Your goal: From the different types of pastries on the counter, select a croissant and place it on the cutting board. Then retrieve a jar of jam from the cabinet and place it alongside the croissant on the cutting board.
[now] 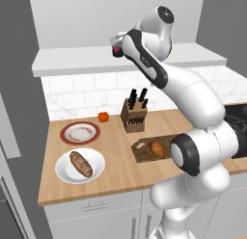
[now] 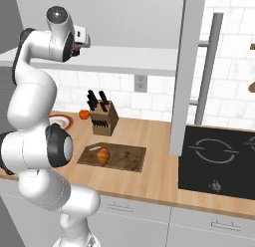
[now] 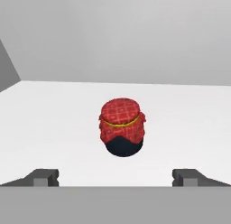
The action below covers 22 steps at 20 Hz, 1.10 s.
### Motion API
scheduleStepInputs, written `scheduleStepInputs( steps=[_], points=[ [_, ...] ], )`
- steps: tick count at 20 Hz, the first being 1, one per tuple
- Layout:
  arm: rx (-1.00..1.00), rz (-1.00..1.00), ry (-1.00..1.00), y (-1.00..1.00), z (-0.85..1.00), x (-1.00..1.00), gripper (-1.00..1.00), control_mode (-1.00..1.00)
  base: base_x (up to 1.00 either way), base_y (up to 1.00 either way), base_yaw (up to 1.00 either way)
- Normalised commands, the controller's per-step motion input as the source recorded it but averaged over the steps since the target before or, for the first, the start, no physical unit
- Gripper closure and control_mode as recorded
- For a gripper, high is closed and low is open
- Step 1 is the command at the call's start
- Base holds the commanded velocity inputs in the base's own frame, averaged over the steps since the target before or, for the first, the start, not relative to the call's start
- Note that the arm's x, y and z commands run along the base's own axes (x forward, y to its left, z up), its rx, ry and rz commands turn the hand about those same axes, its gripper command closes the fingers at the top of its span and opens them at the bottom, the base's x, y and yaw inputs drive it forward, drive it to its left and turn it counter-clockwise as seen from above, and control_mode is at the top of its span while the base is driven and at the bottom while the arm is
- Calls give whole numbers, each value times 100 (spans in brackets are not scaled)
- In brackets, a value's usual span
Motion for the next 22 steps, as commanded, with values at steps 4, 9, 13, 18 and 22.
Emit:
scheduleStepInputs(
  steps=[4, 9, 13, 18, 22],
  points=[
    [0, 0, 0, 5, -14, 24, -100, -100, 0, 0, 0],
    [0, 0, 0, 11, -15, 27, -100, -100, 0, 0, 0],
    [0, 0, 0, 12, -7, 28, -100, -100, 0, 0, 0],
    [0, 0, 0, 2, -1, 23, -100, -100, 0, 0, 0],
    [0, 0, 0, 0, 0, 17, -100, -100, 0, 0, 0]
  ],
)
